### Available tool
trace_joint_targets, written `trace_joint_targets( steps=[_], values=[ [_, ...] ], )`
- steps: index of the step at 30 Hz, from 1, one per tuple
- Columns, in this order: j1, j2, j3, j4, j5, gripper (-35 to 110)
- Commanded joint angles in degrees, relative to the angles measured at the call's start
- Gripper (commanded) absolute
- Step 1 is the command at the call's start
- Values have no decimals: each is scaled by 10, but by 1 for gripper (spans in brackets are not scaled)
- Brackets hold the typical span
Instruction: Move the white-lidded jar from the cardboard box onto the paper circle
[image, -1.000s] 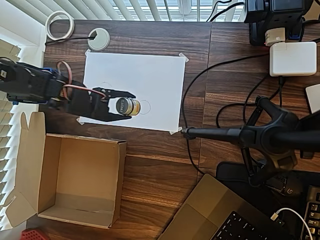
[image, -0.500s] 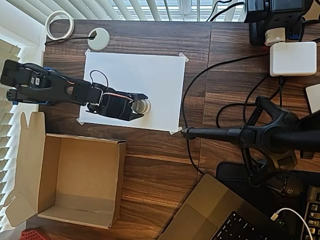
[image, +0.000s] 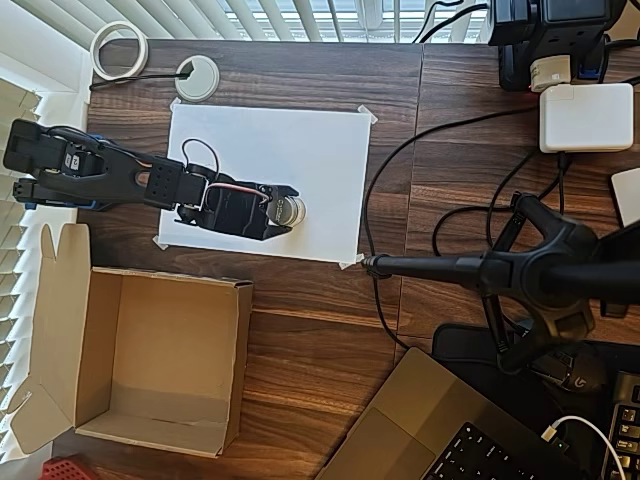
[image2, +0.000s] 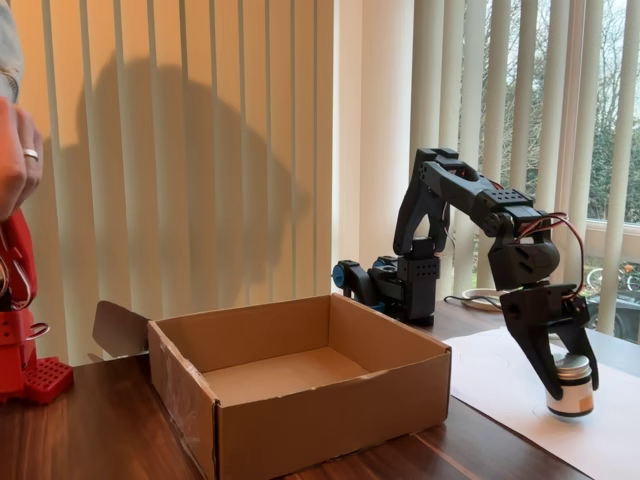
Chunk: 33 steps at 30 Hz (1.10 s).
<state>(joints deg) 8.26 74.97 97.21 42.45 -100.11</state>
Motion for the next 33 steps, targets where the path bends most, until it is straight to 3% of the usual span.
trace_joint_targets(
  steps=[1,33],
  values=[
    [15,60,1,14,-24,0],
    [25,58,-4,3,-29,0]
  ],
)
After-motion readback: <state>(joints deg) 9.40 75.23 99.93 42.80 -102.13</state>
